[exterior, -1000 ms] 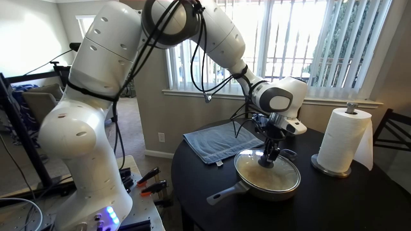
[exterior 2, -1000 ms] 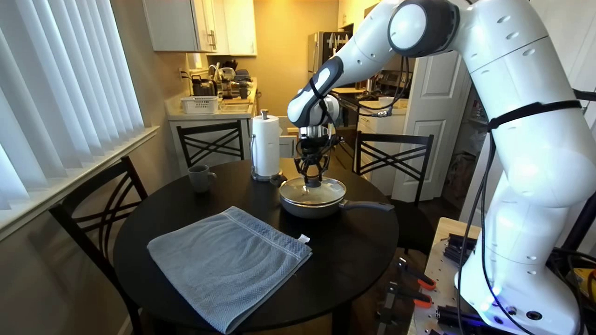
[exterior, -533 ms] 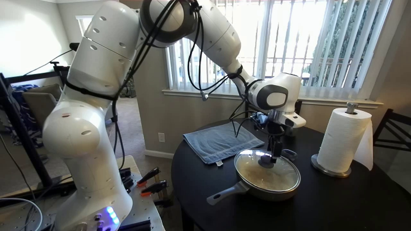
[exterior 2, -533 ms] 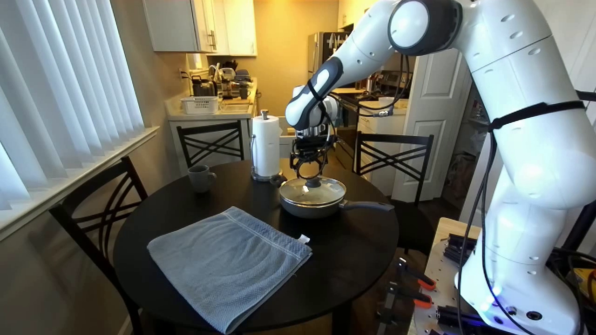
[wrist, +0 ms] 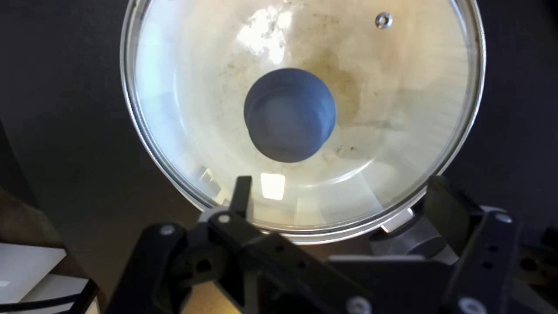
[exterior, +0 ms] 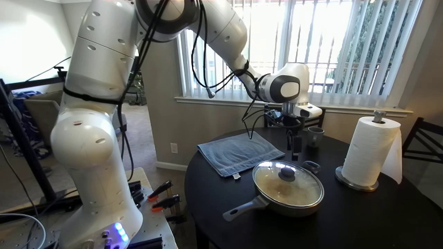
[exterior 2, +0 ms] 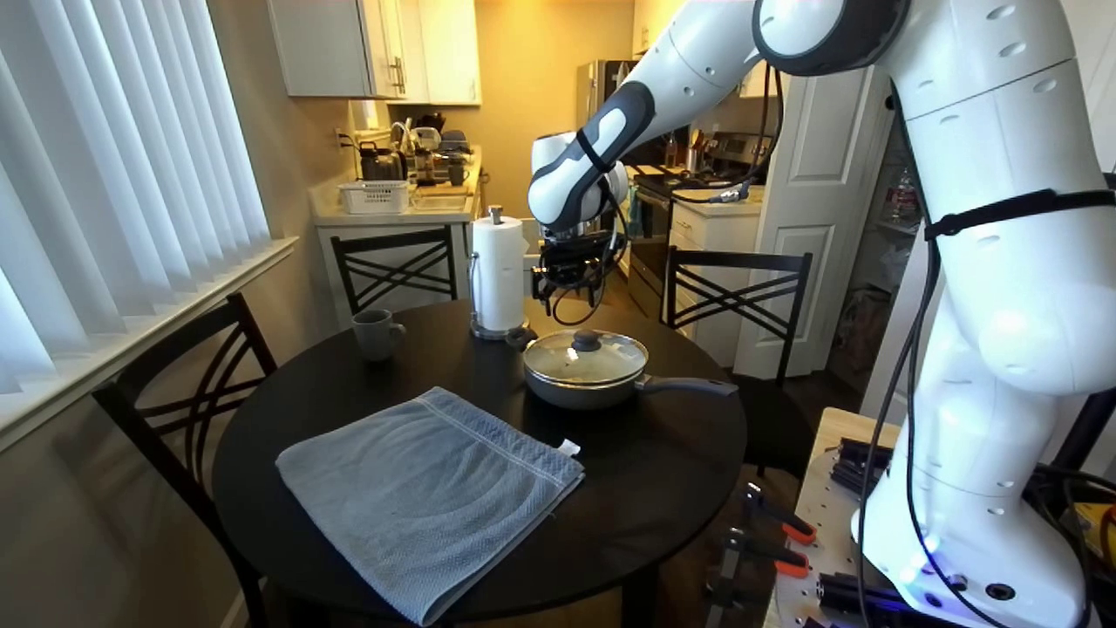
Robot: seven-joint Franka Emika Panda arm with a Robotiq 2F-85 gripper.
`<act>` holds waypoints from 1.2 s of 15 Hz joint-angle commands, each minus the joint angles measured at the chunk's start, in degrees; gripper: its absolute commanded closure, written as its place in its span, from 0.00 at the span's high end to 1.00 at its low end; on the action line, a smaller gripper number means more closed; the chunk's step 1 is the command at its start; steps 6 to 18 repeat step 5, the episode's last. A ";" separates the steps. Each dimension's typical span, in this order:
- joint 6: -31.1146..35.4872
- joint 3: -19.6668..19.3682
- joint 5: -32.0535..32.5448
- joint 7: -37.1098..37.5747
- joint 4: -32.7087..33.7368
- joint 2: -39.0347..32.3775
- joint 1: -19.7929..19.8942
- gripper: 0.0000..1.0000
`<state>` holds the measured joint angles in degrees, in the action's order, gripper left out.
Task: Put the glass lid on the pan.
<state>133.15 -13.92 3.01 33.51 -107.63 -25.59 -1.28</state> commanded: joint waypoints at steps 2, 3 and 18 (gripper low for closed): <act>-0.13 0.65 0.50 0.25 -0.07 0.21 0.61 1.00; -0.13 0.57 0.51 0.26 -0.16 0.21 0.63 1.00; -0.13 0.49 0.53 0.27 -0.29 0.22 0.64 1.00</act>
